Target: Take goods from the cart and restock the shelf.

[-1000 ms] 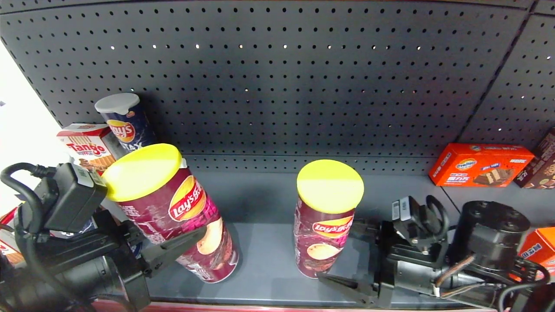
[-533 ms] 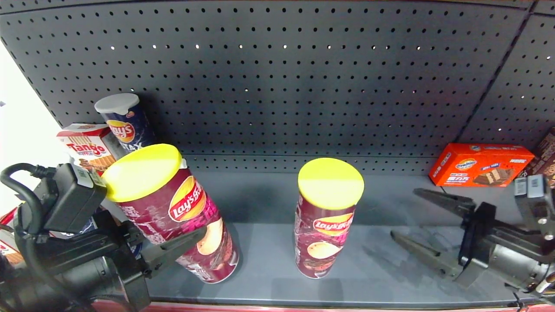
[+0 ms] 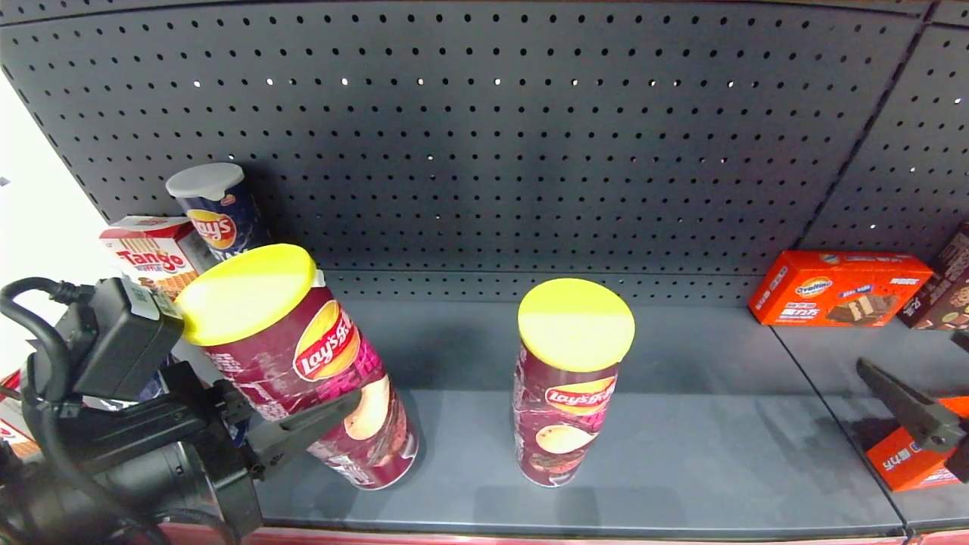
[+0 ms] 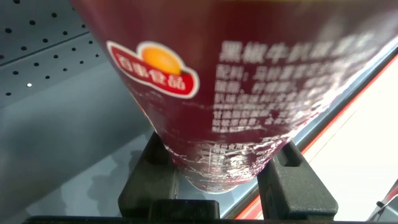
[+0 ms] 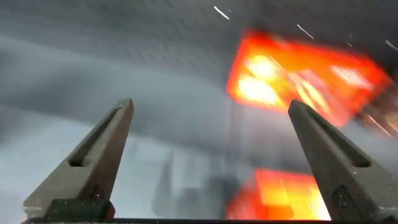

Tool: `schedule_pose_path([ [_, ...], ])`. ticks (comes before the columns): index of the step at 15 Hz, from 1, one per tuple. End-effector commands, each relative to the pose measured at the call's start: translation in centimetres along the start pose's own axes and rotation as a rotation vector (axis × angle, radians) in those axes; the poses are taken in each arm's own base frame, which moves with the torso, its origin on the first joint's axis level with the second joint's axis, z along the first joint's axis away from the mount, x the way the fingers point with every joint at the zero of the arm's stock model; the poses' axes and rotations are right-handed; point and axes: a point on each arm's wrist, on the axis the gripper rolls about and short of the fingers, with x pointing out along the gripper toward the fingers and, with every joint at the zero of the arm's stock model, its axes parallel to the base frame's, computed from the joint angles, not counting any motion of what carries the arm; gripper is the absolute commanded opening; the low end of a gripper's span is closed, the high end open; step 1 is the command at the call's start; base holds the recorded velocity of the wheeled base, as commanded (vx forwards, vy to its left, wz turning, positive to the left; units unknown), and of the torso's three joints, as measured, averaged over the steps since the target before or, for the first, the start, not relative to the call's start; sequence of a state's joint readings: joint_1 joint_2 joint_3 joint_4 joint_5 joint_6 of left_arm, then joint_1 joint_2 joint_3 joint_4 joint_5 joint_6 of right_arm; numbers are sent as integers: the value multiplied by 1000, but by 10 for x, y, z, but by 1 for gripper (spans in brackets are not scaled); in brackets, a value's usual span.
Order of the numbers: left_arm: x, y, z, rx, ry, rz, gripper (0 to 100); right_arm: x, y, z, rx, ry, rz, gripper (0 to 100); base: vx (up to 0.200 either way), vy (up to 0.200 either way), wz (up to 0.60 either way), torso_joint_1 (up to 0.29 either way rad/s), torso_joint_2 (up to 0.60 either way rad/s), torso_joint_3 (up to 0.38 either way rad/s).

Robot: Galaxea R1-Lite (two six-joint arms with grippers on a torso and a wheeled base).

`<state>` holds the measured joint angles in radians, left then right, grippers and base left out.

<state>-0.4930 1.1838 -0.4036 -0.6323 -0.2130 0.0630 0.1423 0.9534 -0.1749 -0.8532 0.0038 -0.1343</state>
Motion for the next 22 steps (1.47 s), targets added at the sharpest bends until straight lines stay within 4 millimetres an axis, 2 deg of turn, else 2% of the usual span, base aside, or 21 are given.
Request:
schedule_pose_path([
  [1, 0, 0, 0, 1, -2, -1, 0, -74, -3, -7, -2, -18, -167, 100, 0, 0, 0, 0, 0, 0],
  [3, 0, 0, 1, 2, -5, 1, 0, -101, -1, -19, -4, -3, -190, 100, 0, 0, 0, 0, 0, 0],
  [4, 0, 0, 1, 5, -4, -1, 0, -120, 1, -33, 4, 11, -178, 100, 0, 0, 0, 0, 0, 0],
  [6, 0, 0, 2, 9, -10, -4, 0, -137, 4, -52, 10, 17, -198, 100, 0, 0, 0, 0, 0, 0],
  [8, 0, 0, 3, 9, -13, -2, 0, -135, 4, -54, 42, 7, -213, 100, 0, 0, 0, 0, 0, 0],
  [9, 0, 0, 3, 9, -13, -2, 0, -131, 7, -73, 67, 53, -205, 100, 0, 0, 0, 0, 0, 0],
  [10, 0, 0, 3, 9, -11, -2, 0, -128, 8, -81, 73, 38, -205, 100, 0, 0, 0, 0, 0, 0],
  [15, 0, 0, 7, 12, -26, -3, 0, -128, 12, -88, 8, 103, -55, 100, 0, 0, 0, 0, 0, 0],
  [16, 1, -1, 9, 14, -32, -7, 0, -128, 11, -89, 69, 106, -95, 100, 0, 0, 0, 0, 0, 0],
  [18, 1, 0, 14, 17, -49, -4, 0, -129, 8, -89, 80, 118, -230, 100, 0, 0, 0, 0, 0, 0],
  [19, 1, 0, 14, 17, -49, -4, 0, -128, 9, -89, 81, 114, -184, 100, 0, 0, 0, 0, 0, 0],
  [20, 1, 0, 13, 17, -46, -6, 0, -128, 12, -89, 88, 104, -36, 100, 0, 0, 0, 0, 0, 0],
  [21, 2, 0, 13, 16, -43, -9, 0, -129, 14, -92, 91, 137, 30, 100, 0, 0, 0, 0, 0, 0],
  [22, 3, 0, 13, 16, -43, -9, 0, -129, 15, -96, 96, 172, 33, 100, 0, 0, 0, 0, 0, 0],
])
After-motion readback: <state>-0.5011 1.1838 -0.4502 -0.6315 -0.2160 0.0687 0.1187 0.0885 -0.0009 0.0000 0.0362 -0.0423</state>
